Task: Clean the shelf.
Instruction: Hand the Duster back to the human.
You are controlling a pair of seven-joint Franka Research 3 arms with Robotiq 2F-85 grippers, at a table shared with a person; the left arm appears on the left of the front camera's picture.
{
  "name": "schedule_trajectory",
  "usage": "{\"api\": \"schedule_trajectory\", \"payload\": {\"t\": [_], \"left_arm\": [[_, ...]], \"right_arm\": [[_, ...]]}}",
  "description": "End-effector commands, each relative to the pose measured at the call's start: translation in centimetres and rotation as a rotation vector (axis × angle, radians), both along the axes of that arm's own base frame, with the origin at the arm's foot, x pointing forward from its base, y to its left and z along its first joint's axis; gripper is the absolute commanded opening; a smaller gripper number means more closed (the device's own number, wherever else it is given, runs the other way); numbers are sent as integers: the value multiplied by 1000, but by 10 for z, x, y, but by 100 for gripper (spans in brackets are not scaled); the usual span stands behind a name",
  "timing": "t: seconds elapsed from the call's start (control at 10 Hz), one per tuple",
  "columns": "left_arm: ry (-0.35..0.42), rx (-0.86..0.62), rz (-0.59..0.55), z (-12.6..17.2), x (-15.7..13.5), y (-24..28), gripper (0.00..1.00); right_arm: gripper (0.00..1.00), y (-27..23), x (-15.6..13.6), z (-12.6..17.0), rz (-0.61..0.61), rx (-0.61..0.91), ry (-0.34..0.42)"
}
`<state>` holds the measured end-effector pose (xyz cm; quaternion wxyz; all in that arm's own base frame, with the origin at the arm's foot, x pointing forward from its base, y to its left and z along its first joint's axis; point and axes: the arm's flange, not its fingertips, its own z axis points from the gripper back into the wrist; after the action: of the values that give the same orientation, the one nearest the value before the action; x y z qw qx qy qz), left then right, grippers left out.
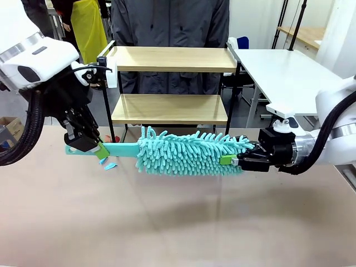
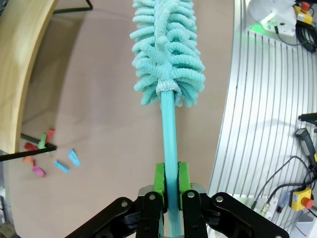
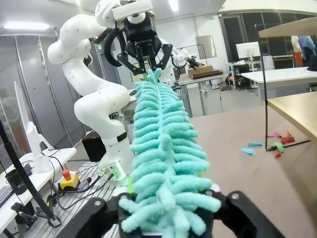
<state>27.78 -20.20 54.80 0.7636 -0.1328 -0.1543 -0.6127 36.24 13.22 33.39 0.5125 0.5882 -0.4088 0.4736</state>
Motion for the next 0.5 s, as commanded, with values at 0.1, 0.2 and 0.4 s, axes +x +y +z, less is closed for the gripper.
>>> {"api": "schedule_trajectory", "payload": {"t": [0.1, 0.2, 0.4], "left_arm": [[-8, -19, 3, 3, -3, -7, 13], [-8, -19, 3, 3, -3, -7, 13], [-8, -19, 3, 3, -3, -7, 13]], "right_arm": [[4, 9, -65, 8, 29, -29, -22], [0, 7, -65, 8, 32, -28, -24], [0, 5, -64, 10, 36, -33, -36]]}}
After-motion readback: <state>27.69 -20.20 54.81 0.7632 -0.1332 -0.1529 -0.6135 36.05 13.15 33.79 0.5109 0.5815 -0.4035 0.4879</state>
